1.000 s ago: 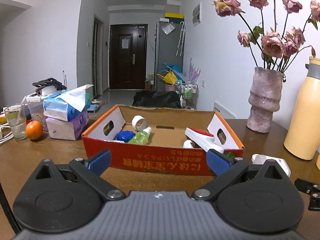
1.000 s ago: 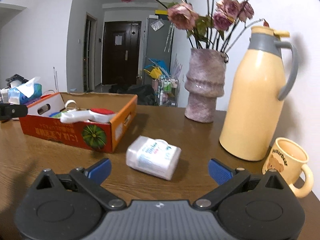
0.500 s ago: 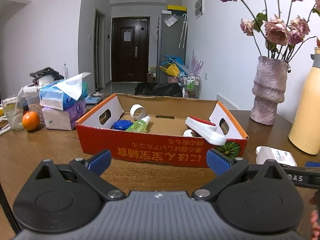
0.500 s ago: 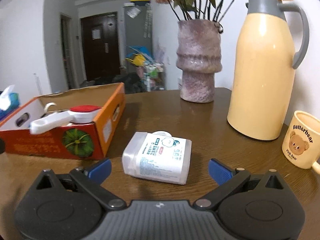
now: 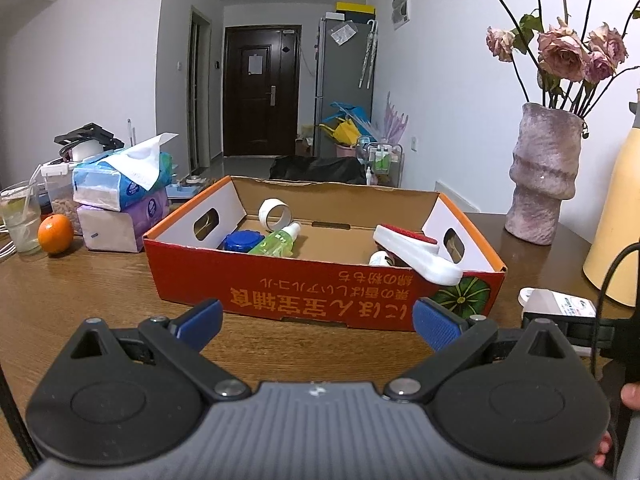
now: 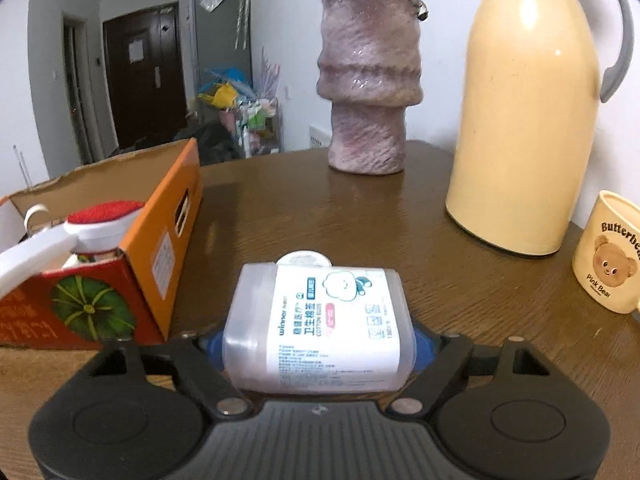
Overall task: Organize rigid objects
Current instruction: 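Grasp the white rectangular cotton-pad box with the right tool, then grasp the small white round disc with the left tool while the right tool holds the pad box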
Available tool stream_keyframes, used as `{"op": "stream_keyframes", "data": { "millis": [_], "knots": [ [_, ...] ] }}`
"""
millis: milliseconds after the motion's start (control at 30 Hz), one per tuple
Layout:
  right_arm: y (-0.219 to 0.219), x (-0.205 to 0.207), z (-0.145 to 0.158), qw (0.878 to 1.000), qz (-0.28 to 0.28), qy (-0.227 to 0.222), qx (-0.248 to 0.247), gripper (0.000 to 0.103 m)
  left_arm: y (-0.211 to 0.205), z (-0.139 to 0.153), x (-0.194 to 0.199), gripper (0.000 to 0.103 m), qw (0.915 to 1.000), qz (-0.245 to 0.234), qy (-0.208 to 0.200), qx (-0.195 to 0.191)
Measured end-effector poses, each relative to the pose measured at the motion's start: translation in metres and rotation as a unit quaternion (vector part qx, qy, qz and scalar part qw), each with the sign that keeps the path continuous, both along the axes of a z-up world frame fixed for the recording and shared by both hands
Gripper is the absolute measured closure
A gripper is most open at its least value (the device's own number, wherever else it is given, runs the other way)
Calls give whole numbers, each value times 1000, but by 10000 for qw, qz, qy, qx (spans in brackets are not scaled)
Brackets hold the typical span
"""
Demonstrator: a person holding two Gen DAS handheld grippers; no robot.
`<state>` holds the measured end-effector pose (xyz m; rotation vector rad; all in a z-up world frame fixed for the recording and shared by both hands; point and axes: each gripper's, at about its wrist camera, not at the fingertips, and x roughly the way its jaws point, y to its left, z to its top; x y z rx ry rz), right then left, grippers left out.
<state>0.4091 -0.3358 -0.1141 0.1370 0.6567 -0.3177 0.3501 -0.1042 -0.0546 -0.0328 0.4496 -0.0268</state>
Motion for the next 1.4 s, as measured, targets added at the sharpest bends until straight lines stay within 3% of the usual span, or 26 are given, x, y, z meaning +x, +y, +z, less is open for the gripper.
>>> {"op": "stream_keyframes", "data": {
  "millis": [233, 500, 933, 1400],
  "knots": [
    [-6, -8, 4, 9997, 191, -43, -142, 21, -2, 0, -2, 0, 10000, 10, -36, 10],
    [-38, -35, 15, 9985, 360, -406, -114, 21, -21, -4, -6, 0, 9999, -151, 70, -33],
    [-100, -70, 25, 9944, 585, -856, -215, 21, -98, -16, -14, 0, 9972, -704, 216, 106],
    [-135, -68, 27, 9911, 734, -1083, -228, 21, -182, -28, 11, 0, 9930, -1084, 369, 300]
  ]
}}
